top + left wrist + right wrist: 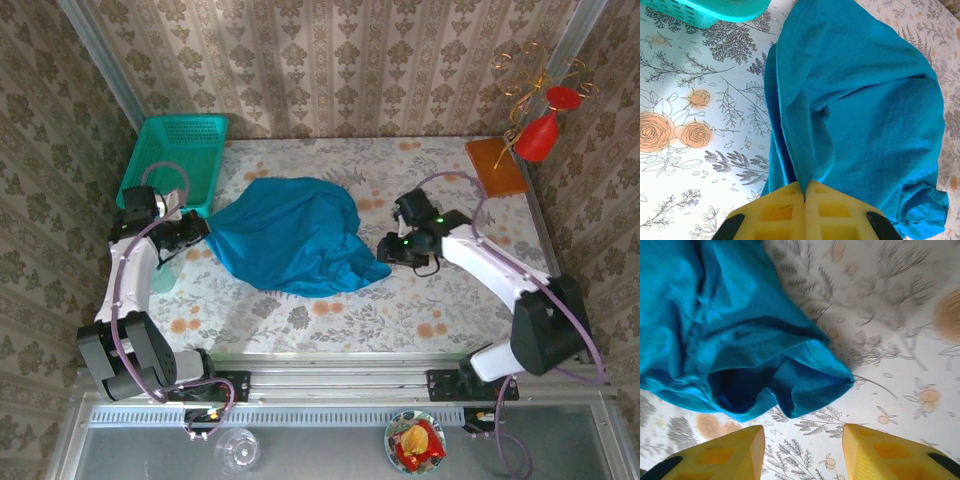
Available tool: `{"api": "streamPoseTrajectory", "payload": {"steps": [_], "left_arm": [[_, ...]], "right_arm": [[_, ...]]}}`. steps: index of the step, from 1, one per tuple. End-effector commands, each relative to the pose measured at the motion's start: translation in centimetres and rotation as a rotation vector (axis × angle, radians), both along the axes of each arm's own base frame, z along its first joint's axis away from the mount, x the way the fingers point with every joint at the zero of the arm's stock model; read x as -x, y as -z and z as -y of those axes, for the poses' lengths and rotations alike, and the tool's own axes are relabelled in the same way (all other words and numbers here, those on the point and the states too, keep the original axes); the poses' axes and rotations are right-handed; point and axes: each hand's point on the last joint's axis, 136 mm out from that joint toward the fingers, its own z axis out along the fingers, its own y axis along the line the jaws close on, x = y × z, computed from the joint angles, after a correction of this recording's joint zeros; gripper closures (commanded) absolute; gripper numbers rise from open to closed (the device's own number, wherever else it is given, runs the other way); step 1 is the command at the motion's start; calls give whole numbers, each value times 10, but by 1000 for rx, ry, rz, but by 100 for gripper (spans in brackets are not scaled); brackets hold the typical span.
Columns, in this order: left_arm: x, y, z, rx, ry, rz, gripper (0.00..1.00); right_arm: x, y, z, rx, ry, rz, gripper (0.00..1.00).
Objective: Fold the inside-out t-shirt
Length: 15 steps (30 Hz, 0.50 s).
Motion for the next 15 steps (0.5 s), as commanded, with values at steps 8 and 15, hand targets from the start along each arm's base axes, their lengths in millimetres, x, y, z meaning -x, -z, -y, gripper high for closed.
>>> {"api": "streamPoseTrajectory", "payload": {"steps": [8,15], "left_arm": [[-5,-17,-1,-31,32,67,100],[-4,-19,-1,-25,33,74,100]], "right_arm": [[-13,18,-76,47,-194,11,51],[-9,31,-95,16,-235,-41,57]]}}
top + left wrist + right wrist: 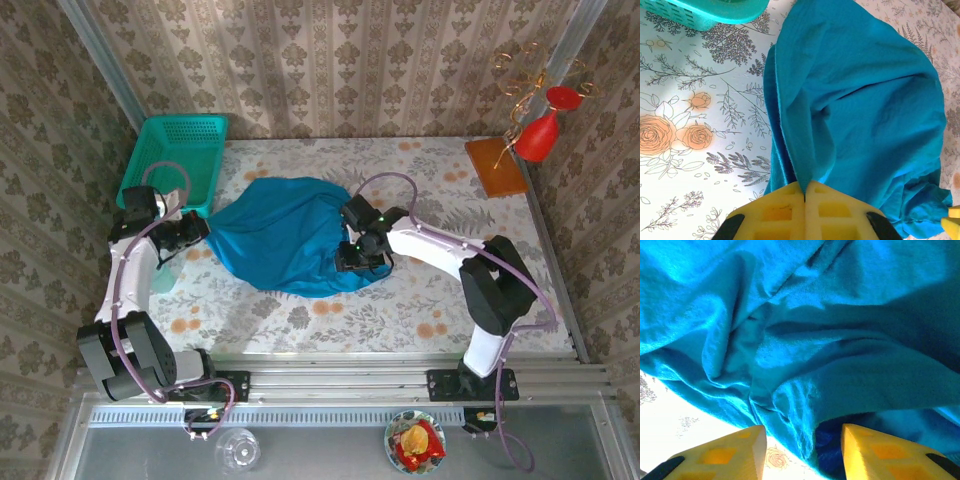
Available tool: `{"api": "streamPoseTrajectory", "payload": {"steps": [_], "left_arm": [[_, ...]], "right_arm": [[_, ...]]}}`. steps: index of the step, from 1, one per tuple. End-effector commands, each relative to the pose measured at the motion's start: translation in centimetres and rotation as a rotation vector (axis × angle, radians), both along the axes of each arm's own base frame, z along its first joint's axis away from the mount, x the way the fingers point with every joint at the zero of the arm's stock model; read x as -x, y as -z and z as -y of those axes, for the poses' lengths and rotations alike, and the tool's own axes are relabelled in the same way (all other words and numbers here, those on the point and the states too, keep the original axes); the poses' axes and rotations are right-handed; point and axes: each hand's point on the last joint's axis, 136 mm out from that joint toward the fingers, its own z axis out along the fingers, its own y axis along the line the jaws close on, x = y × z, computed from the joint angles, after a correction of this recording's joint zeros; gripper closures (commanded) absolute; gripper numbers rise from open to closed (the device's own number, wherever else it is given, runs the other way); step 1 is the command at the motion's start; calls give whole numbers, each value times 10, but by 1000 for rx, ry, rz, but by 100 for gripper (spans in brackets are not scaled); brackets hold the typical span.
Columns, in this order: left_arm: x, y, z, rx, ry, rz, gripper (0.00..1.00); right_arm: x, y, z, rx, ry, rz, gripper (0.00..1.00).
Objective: Fold the inside-out t-shirt
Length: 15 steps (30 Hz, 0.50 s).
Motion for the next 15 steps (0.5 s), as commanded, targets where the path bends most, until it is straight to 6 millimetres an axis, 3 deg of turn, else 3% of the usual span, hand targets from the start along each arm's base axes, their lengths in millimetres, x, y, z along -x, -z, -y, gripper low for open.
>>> {"api": "streamPoseTrajectory", "payload": {"steps": [1,7,10,13,15], "left_arm": [[-5,-20,-1,-15,20,69,100],[-5,-25,-1,-9,19,81,100],[-5,-31,-1,-7,16,94,100],[-7,-43,-3,-2,10,120,100],[-9,-56,-6,6,0,149,100]], "right_arm": [[3,3,-7,-8,-20,-28,58],[8,12,-8,-5,-27,-61,67],[10,7,-12,-27,-40,-70,85],[10,-12,-13,-50,-41,-46,100],[3,-40,-14,-97,-22,11,100]]}}
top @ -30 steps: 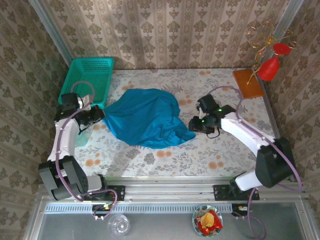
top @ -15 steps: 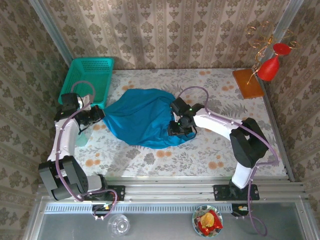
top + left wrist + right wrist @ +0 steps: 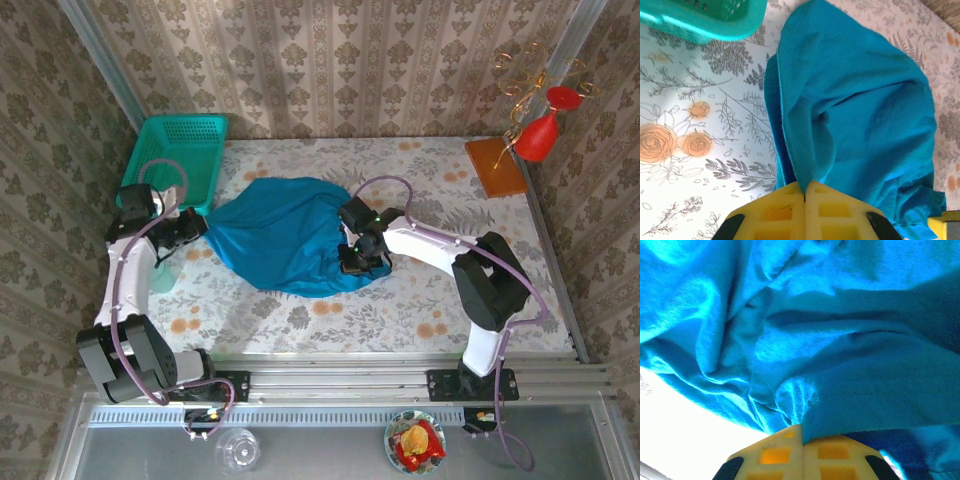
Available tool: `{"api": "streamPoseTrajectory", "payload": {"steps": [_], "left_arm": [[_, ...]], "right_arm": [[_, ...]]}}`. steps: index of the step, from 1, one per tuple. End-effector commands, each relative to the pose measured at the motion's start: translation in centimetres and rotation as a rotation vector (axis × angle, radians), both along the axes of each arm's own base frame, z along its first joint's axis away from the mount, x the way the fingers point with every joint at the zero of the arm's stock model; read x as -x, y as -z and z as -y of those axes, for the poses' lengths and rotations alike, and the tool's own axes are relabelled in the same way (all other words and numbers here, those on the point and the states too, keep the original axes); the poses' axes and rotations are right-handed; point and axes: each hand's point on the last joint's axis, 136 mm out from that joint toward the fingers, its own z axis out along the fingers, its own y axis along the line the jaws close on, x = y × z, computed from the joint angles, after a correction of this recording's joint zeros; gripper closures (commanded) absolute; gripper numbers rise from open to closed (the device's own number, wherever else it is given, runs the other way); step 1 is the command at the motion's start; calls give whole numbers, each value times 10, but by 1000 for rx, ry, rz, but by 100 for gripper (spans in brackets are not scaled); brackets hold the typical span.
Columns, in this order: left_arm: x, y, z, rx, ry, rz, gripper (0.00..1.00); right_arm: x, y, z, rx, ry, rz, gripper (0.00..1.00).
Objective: Fold the inside-out t-shirt
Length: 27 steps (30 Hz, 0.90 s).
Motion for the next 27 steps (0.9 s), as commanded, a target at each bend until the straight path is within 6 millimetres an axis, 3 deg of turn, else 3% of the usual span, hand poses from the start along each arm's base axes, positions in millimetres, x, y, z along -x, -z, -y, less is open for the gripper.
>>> {"api": "streamPoseTrajectory", "payload": {"steps": [1,5,10,15,18,20,21,25,27], "left_arm": [[-6,-47,-5,11,-1,123,100],[-12,-89,-10,36,-19,216,100],[-17,-149,-7,96,-18,357,100],[-17,-211,7,202,30,544,100],[-16,-245,13,263,53,659,100],[-16,-274,14,284,63,741,100],[-15,-295,14,281,72,782,100],[4,-404,12,208,103,979,100],[19,-444,17,181,124,1063,100]], "right_arm": [[-10,-64,-4,-88,20,101,100],[-39,-149,29,-104,129,317,100],[-65,-279,106,-144,334,651,100],[-48,-408,202,-87,560,1011,100],[-20,-474,234,-38,649,1209,100],[-10,-497,237,-82,668,1283,100],[-11,-499,235,-110,668,1287,100],[-37,-474,206,-240,614,1204,100],[-49,-459,191,-298,588,1154,100]]}}
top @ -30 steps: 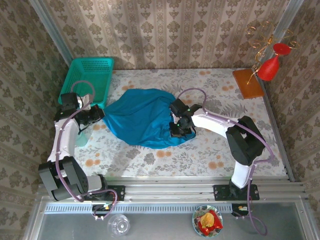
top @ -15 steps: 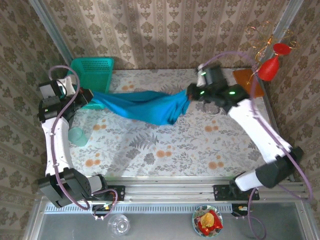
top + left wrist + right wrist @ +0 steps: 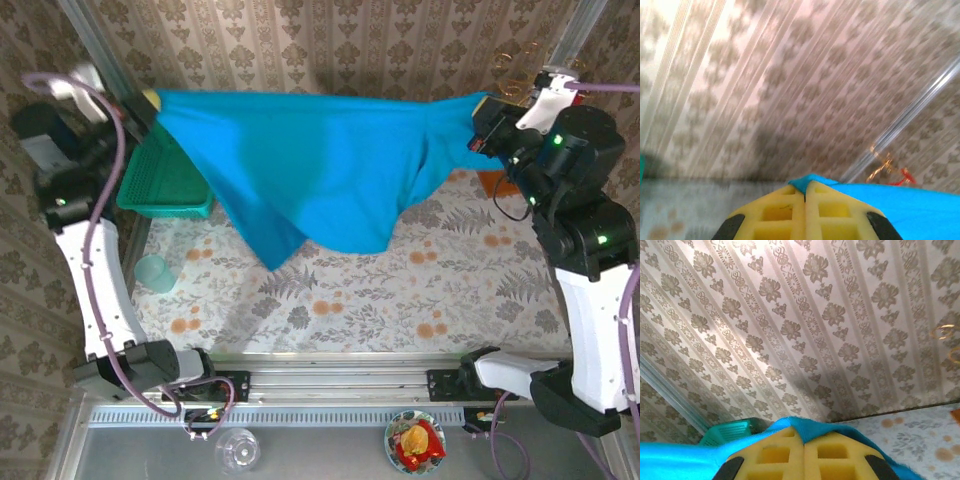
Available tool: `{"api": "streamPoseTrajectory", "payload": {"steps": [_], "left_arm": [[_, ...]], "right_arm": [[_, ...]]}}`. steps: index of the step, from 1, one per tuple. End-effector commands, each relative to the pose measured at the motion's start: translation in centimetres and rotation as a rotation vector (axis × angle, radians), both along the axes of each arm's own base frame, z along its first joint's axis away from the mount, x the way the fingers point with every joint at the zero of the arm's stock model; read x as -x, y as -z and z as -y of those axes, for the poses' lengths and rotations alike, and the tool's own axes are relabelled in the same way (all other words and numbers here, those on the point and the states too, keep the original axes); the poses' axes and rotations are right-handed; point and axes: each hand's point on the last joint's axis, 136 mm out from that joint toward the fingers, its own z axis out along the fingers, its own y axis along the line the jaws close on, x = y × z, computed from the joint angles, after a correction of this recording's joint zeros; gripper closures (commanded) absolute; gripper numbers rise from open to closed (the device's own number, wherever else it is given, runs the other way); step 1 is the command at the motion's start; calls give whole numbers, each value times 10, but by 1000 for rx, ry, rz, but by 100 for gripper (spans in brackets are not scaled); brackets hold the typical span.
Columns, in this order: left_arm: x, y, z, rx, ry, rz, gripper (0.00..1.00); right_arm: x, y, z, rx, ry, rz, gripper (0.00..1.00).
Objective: Fold the inside-out t-shirt
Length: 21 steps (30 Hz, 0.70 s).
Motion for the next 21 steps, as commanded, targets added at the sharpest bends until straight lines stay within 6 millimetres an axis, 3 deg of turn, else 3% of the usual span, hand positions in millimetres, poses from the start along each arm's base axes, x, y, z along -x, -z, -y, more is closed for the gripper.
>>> {"api": "streamPoseTrajectory", "payload": {"steps": [1,2,4,8,11,13,15,17,18,19,21], "left_arm": [[40,-83,4,-31,-32,217,100],[41,-86,4,-30,-36,224,100],[35,-71,9,-32,-30,203,100],[1,10,18,8,32,40,100],[-12,54,24,63,64,-28,100],[-16,55,24,86,77,-31,100],[-11,28,20,84,82,2,100],[3,-12,17,45,60,76,100],[7,-20,19,19,51,89,100],[8,-20,22,-8,45,84,100],[-1,0,28,-32,54,27,100]], "right_arm": [[-35,27,-17,-65,-44,-58,100],[-36,28,-17,-66,-45,-60,100],[-28,15,-5,-29,7,-36,100],[26,-42,50,76,239,89,100],[59,-67,71,84,322,174,100],[55,-57,64,60,285,159,100],[32,-27,46,32,211,94,100],[1,14,25,7,132,-5,100],[-9,29,17,-1,100,-44,100],[-16,41,11,2,80,-80,100],[-19,46,14,17,101,-100,100]]}}
